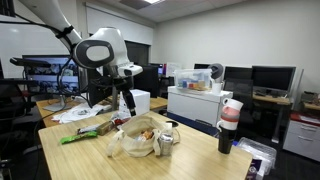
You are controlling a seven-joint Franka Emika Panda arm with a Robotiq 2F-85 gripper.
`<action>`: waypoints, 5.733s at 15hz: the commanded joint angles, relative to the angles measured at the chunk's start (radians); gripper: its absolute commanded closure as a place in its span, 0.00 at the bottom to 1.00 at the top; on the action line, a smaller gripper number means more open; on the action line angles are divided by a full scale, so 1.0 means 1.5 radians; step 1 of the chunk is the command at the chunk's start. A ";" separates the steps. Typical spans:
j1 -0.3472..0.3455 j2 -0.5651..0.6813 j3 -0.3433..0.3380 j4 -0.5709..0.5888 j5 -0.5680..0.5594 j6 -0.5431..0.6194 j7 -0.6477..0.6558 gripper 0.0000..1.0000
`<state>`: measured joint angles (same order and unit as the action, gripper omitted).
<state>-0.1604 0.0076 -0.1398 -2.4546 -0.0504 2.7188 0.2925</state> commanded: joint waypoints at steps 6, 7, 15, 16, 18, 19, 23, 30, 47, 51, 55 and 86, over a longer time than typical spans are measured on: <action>0.027 0.154 -0.064 0.070 -0.088 0.068 0.090 0.00; 0.033 0.168 -0.072 0.077 -0.085 0.075 0.088 0.00; 0.073 0.281 -0.093 0.135 -0.067 0.157 -0.002 0.00; 0.071 0.291 -0.088 0.144 -0.064 0.150 -0.022 0.00; 0.059 0.301 -0.070 0.152 -0.053 0.135 -0.055 0.00; 0.055 0.307 -0.063 0.157 -0.049 0.131 -0.069 0.00; 0.054 0.332 -0.050 0.173 -0.047 0.140 -0.095 0.00; 0.060 0.390 -0.059 0.214 -0.050 0.136 -0.096 0.00; 0.177 0.375 -0.198 0.223 -0.086 0.022 0.027 0.87; 0.197 0.359 -0.220 0.223 -0.091 -0.011 0.057 0.94; 0.200 0.338 -0.223 0.219 -0.098 -0.025 0.069 0.93; 0.159 0.212 -0.161 0.202 -0.235 -0.172 0.137 0.02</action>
<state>0.1012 0.3578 -0.4135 -2.1243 -0.3703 2.4960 0.4723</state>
